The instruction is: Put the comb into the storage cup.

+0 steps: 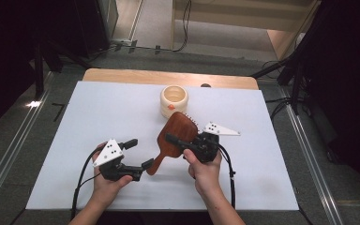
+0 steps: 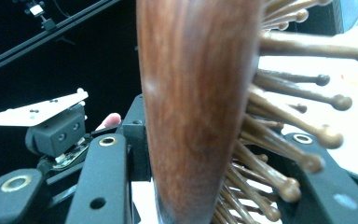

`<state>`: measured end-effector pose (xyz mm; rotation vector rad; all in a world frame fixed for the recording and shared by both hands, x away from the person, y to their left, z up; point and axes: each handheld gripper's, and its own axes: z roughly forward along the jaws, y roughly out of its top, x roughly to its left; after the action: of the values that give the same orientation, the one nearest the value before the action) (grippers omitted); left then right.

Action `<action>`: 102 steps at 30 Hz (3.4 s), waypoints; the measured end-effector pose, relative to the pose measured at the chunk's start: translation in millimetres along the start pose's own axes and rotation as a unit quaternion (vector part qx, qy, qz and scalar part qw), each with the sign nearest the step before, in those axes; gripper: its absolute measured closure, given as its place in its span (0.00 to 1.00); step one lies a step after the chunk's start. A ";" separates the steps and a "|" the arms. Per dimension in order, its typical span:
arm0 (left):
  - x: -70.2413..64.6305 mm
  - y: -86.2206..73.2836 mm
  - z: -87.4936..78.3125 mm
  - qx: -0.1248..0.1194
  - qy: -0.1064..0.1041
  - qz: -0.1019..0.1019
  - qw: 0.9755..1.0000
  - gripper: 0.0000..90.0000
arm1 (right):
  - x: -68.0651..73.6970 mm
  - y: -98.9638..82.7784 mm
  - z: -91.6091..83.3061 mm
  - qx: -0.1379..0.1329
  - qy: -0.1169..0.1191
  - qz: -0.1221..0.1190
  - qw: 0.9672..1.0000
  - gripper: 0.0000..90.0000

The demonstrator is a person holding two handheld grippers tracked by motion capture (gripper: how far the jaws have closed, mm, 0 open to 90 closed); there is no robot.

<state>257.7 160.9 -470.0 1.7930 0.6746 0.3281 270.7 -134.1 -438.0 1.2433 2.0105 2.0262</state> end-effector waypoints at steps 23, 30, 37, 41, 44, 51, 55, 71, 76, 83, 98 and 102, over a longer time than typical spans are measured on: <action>44.0 -24.8 -59.7 -0.016 0.053 -0.020 0.998 0.00 | -6.0 15.8 -16.8 -0.007 -0.036 -0.024 0.999 0.58; 50.0 -28.7 -70.7 -0.015 0.069 -0.015 0.997 0.00 | -7.7 25.3 -19.4 -0.012 -0.046 -0.032 0.998 0.58; 57.7 -32.7 -84.5 -0.019 0.084 -0.013 0.996 0.00 | -10.6 33.4 -21.8 -0.020 -0.052 -0.033 0.998 0.58; 60.9 -34.1 -88.4 -0.021 0.089 -0.015 0.996 0.00 | -11.3 36.9 -21.8 -0.022 -0.057 -0.034 0.998 0.58; 64.4 -35.2 -92.1 -0.022 0.095 -0.019 0.995 0.00 | -13.3 41.2 -21.9 -0.026 -0.058 -0.032 0.997 0.58; 69.1 -37.8 -99.3 -0.027 0.105 -0.019 0.994 0.00 | -15.0 47.4 -21.4 -0.026 -0.065 -0.035 0.997 0.58; 72.1 -38.4 -103.5 -0.027 0.110 -0.019 0.993 0.00 | -16.5 53.5 -22.0 -0.030 -0.068 -0.038 0.996 0.58; 75.7 -41.9 -108.9 -0.027 0.117 -0.023 0.992 0.00 | -25.7 80.5 -24.1 -0.044 -0.083 -0.042 0.995 0.58; 73.1 -43.1 -108.0 -0.028 0.114 -0.019 0.993 0.00 | -27.9 86.2 -23.3 -0.048 -0.085 -0.043 0.994 0.58; 73.3 -44.5 -108.1 -0.029 0.116 -0.021 0.993 0.00 | -33.8 95.0 -19.0 -0.051 -0.093 -0.044 0.993 0.58; 72.1 -45.2 -106.8 -0.027 0.122 -0.013 0.992 0.00 | -44.5 114.1 -17.4 -0.063 -0.111 -0.042 0.991 0.58; 72.0 -45.3 -106.5 -0.028 0.122 -0.013 0.992 0.00 | -47.3 118.7 -16.0 -0.065 -0.115 -0.041 0.990 0.58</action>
<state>245.5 295.7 -485.8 1.7049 0.8523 0.5497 353.3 -192.3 -358.2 1.2804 1.7672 1.8473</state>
